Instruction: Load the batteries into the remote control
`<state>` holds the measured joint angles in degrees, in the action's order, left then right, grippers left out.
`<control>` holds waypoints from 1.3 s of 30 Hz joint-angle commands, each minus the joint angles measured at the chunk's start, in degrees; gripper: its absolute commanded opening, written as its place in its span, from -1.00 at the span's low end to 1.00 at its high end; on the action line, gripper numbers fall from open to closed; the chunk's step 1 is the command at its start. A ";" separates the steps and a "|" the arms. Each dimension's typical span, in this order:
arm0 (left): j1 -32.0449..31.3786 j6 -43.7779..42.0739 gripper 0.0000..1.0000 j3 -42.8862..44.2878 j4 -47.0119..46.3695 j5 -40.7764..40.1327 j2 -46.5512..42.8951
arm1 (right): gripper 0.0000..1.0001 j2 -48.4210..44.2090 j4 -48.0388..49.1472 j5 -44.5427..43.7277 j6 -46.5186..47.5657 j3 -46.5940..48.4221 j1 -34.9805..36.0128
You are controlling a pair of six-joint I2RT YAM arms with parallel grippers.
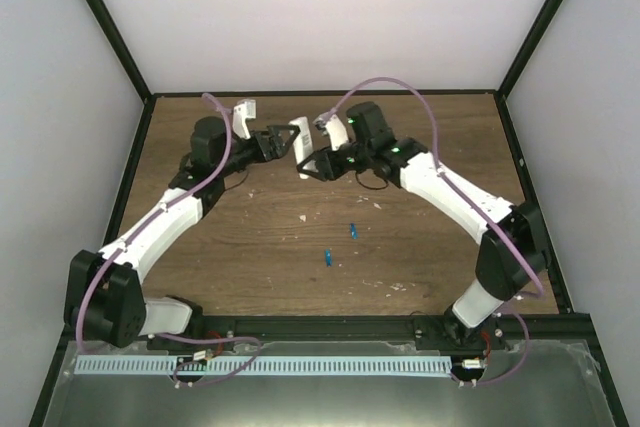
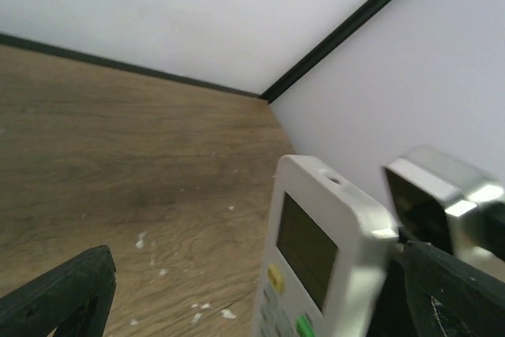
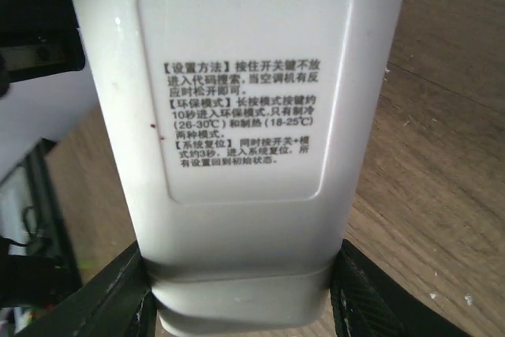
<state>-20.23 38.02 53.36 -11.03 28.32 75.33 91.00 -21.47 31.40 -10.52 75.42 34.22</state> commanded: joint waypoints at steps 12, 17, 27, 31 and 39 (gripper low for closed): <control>-0.86 -6.44 0.99 0.43 9.46 -3.92 2.43 | -0.18 10.22 -20.05 -25.99 6.56 14.86 10.89; -0.87 -9.17 0.91 1.12 11.58 -4.02 2.67 | -0.18 10.80 -20.83 -26.71 6.74 15.88 11.27; -0.87 -8.40 0.52 0.44 9.14 0.26 4.93 | -0.17 11.19 -21.40 -26.33 7.31 17.39 11.96; -0.87 -7.90 0.36 0.36 8.61 1.26 5.44 | -0.17 10.80 -21.50 -26.13 7.47 17.43 12.23; -0.80 -8.36 0.10 0.34 9.13 1.71 4.84 | -0.18 11.48 -24.15 -28.80 8.64 17.51 12.36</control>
<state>-20.88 29.95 53.34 -0.97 28.82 80.25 102.13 -43.75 4.80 -3.33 90.28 46.00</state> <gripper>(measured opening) 0.574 0.476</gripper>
